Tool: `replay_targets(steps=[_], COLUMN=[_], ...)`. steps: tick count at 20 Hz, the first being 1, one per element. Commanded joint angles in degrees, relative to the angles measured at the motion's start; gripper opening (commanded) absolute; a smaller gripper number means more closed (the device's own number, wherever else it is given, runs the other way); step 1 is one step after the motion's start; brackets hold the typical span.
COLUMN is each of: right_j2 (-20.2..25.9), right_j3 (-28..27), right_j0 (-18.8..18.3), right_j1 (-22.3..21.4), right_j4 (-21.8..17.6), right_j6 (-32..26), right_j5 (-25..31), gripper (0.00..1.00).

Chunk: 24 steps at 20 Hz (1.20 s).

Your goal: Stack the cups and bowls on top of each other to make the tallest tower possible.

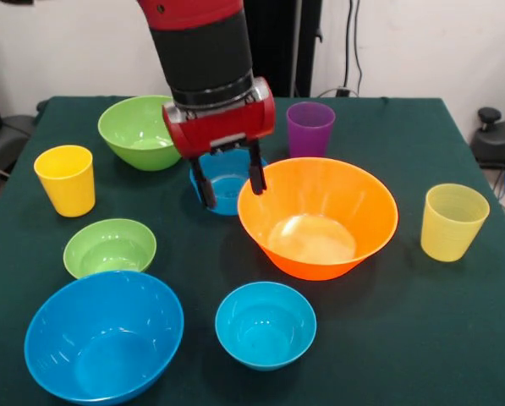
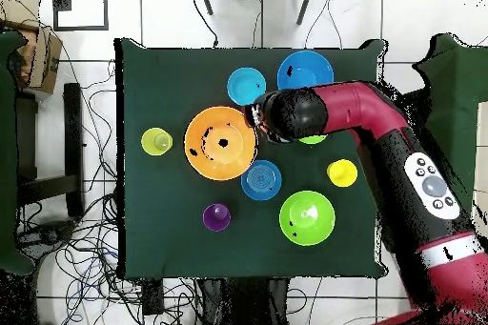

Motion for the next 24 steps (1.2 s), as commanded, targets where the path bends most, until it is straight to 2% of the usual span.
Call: replay_targets(steps=[1, 6, 9, 15, 20, 24], right_j2=[1.1, 1.56, 2.7, 2.58, 2.21, 1.6], right_j3=[-5.38, -5.0, -5.7, -7.49, -8.83, -10.19], right_j0=[2.01, -0.04, -2.13, -1.99, -1.53, -0.79], right_j1=[5.95, 5.83, 5.79, 3.8, 2.48, 2.38], right_j4=[-5.58, -3.61, 0.0, 3.27, 4.92, 3.97], right_j6=[-30.56, -34.36, -36.62, -38.54, -37.47, -37.41], right_j5=[5.03, 4.6, 6.44, 10.47, 13.02, 12.9], gripper=[1.0, 1.0, 1.0, 1.0, 1.0, 1.0])
